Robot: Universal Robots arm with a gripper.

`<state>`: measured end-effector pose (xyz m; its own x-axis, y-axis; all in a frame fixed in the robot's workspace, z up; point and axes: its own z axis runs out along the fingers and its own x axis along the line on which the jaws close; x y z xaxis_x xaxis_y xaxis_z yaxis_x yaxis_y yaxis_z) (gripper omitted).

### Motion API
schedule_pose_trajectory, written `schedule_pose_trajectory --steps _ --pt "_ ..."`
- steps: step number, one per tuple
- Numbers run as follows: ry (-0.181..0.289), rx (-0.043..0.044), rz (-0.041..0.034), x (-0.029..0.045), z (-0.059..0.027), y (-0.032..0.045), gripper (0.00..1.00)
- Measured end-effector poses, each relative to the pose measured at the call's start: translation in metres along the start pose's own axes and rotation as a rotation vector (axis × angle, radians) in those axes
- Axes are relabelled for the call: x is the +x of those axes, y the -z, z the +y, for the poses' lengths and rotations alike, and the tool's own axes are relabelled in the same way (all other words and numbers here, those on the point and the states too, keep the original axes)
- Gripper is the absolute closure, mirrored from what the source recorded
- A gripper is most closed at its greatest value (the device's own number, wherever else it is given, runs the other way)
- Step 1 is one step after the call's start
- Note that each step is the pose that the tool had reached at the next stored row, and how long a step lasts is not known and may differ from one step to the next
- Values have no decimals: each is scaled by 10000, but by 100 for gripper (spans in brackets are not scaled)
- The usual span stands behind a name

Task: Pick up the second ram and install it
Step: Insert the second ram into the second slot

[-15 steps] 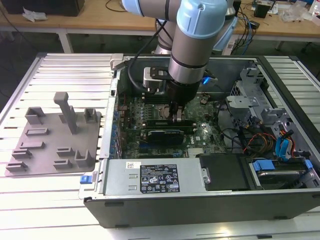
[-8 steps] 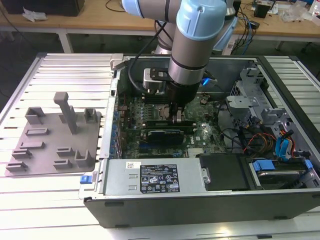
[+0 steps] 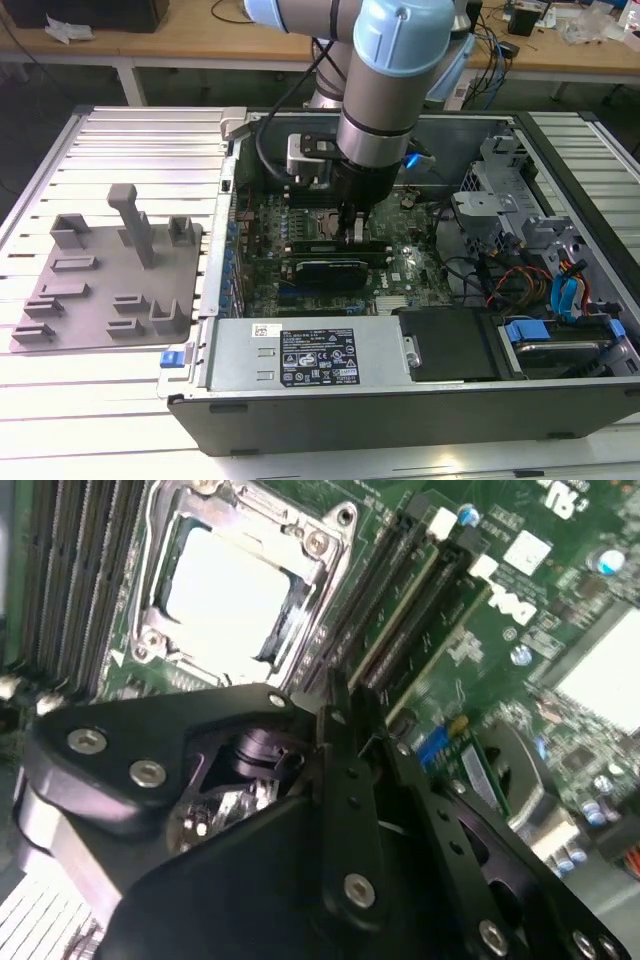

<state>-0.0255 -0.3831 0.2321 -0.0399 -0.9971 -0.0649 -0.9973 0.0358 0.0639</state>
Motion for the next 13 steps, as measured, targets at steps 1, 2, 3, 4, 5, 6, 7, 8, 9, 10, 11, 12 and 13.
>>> schedule_pose_trajectory --steps 1,2,3,4,5,6,7,8,9,10,11,12,13 --pt "1 2 0 -7 6 103 81" --pt "1 2 9 -12 11 177 81" --pt "-2 4 32 -24 18 277 81" --pt "-2 8 59 -35 24 362 81" --pt "-2 11 67 -41 28 418 90" --pt "-3 11 67 -43 30 448 92" --pt "-2 12 65 -44 30 451 92" --pt "-3 13 64 -44 30 452 92" --pt "-3 12 67 -44 31 453 92" --pt "-3 12 66 -44 31 453 92" --pt "-3 12 67 -44 31 454 92" --pt "-3 12 68 -44 31 455 92" --pt "-3 12 67 -44 31 455 92"
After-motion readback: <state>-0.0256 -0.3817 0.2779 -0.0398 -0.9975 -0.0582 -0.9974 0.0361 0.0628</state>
